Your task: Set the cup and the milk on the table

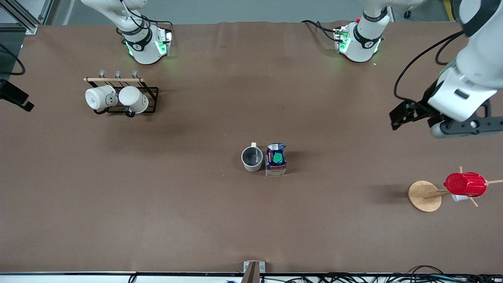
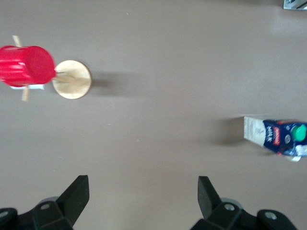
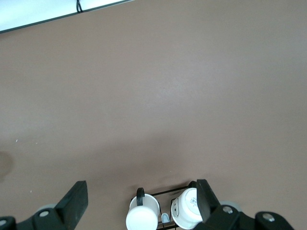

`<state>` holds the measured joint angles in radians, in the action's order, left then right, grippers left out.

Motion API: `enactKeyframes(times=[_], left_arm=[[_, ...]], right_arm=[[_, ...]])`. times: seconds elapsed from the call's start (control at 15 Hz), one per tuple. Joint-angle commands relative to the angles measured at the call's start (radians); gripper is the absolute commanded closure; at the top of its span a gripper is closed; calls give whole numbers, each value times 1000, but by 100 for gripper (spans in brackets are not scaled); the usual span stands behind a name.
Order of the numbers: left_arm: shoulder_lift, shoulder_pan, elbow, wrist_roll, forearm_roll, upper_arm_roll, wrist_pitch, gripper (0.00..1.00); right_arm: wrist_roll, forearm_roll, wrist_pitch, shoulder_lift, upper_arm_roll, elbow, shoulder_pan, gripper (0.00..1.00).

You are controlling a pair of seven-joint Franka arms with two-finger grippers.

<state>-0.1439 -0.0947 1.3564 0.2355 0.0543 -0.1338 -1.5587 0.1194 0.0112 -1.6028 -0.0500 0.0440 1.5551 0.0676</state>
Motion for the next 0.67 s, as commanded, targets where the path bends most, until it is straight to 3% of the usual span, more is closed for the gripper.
enactKeyframes(times=[0.0, 0.27, 0.6], left_arm=[[116, 52, 130, -87, 4, -9, -6, 0], [265, 55, 308, -165, 2, -1, -15, 0], [282, 52, 316, -203, -77, 68, 46, 0]], right_arm=[[-15, -26, 12, 6, -7, -13, -18, 0], [-21, -51, 14, 7, -7, -15, -17, 0], [-23, -51, 15, 7, -10, -17, -15, 0]])
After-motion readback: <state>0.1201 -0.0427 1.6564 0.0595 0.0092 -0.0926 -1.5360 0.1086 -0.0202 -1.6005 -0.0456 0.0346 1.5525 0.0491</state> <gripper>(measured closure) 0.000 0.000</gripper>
